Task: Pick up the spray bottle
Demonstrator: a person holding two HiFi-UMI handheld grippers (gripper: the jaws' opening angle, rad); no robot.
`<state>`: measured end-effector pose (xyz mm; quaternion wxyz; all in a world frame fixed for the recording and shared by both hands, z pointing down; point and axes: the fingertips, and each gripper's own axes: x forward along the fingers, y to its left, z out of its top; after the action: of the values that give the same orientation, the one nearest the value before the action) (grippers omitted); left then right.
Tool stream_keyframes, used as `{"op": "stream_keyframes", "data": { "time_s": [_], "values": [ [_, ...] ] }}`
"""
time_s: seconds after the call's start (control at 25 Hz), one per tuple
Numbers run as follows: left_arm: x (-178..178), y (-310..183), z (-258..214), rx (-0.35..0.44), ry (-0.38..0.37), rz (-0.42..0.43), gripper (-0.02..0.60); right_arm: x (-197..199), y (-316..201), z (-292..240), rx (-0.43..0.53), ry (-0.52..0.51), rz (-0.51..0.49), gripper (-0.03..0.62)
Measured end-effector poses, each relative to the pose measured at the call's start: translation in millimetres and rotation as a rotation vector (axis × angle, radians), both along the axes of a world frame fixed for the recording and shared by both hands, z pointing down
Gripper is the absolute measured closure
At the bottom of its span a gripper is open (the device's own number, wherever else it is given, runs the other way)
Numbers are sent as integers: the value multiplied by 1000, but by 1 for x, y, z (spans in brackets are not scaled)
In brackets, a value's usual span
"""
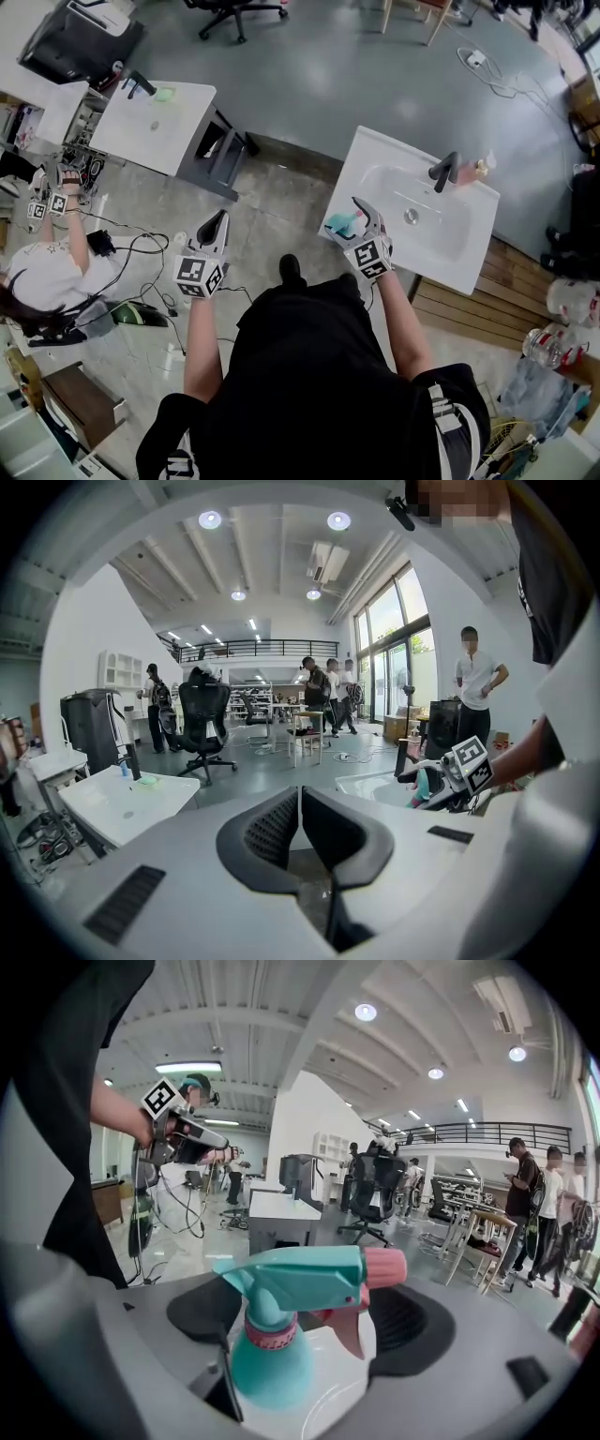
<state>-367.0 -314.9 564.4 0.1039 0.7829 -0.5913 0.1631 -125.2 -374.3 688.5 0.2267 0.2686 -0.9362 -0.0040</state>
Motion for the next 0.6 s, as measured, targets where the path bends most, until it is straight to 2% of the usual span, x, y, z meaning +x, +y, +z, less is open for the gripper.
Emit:
{"op": "stream_keyframes", "data": {
  "time_s": [0.2,0.32,0.6],
  "values": [
    [-5,5,1,-2,-2,-10,549,0,1,4,-8,9,7,189],
    [-5,7,2,0,0,-13,549,0,2,4,-3,8,8,234],
    [-3,11,5,-2,2,-16,549,-1,4,5,5,-1,3,240]
  ]
}}
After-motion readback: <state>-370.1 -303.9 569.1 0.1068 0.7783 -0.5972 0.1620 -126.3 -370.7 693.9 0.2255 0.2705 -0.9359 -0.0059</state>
